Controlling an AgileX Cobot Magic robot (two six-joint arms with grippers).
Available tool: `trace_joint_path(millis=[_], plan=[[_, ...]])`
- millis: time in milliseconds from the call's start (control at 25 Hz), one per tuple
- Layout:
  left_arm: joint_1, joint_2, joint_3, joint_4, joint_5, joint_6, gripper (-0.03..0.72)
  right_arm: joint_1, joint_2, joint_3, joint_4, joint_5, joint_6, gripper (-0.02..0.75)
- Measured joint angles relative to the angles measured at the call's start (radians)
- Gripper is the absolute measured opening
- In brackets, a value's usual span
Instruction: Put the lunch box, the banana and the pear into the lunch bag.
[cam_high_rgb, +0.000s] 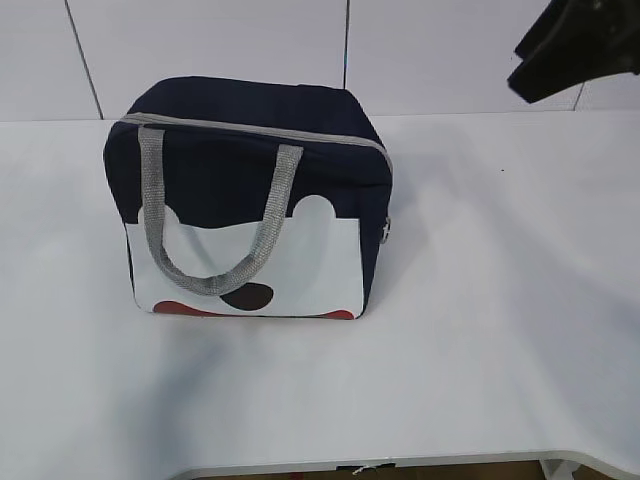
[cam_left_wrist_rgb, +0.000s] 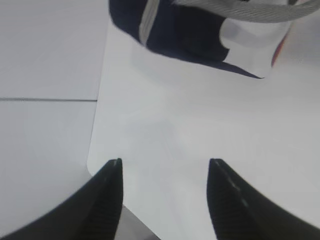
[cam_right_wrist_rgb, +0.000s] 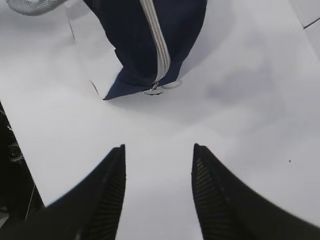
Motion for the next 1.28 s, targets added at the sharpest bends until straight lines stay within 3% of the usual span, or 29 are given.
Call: trace_joint_path(millis=[200, 400, 800, 1040, 1280], plan=[[0.0, -0.095, 0.027, 0.056, 0.039, -0.248, 0.393, 0.0, -0.089, 0.002, -0.03, 0.004, 0.07, 0.37], [0.0, -0.166, 0.029, 0.045, 0.089, -0.399, 0.407, 0.0, -0.176, 0.002, -0.074, 0.011, 0.168, 0.37], [0.0, -0.343, 0.057, -0.053, 0.171, -0.527, 0.466, 0.0, -0.388, 0.189, -0.078, 0.014, 0.272, 0.37], [0.0, -0.465, 0.058, -0.109, 0.21, -0.565, 0.485, 0.0, -0.473, 0.301, -0.144, 0.016, 0.486, 0.377], [0.0, -0.541, 0.058, -0.138, 0.257, -0.571, 0.493, 0.0, -0.54, 0.34, -0.178, 0.02, 0.595, 0.48]])
